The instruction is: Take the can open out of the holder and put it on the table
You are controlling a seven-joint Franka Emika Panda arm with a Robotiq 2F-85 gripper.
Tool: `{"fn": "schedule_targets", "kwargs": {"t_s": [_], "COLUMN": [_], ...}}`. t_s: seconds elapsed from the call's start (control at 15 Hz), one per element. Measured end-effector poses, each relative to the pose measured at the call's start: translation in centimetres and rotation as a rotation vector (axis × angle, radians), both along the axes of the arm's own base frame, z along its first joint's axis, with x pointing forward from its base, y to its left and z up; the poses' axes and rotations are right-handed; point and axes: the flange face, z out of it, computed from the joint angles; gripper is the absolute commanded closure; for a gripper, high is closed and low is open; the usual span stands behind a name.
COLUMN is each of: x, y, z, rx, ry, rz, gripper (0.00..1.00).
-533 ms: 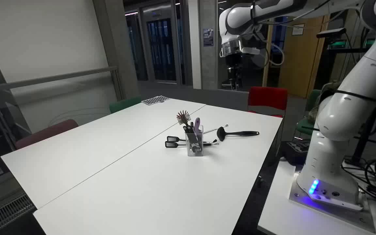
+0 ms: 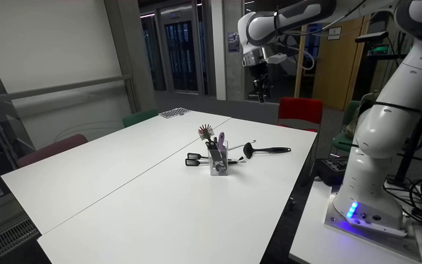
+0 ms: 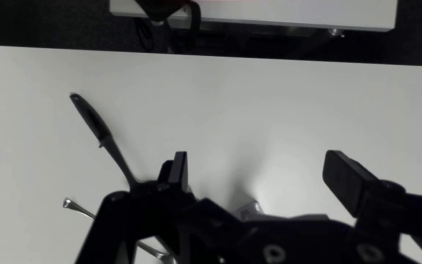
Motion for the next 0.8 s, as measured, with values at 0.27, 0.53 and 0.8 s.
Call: {"fn": "schedule_targets", "kwargs": {"t_s": [0.27, 0.53, 0.8], "x": [5.1, 10.2, 14.6], "y": [1.0, 2.4, 4.7], "z": [-0.2, 0.5, 2.9], "rx": [-0.154, -0.28, -0.297], "ry": [0.061, 0.055, -0.137], "rz": [0.076, 0.186, 0.288], "gripper": [0.0, 0.0, 0.0]}}
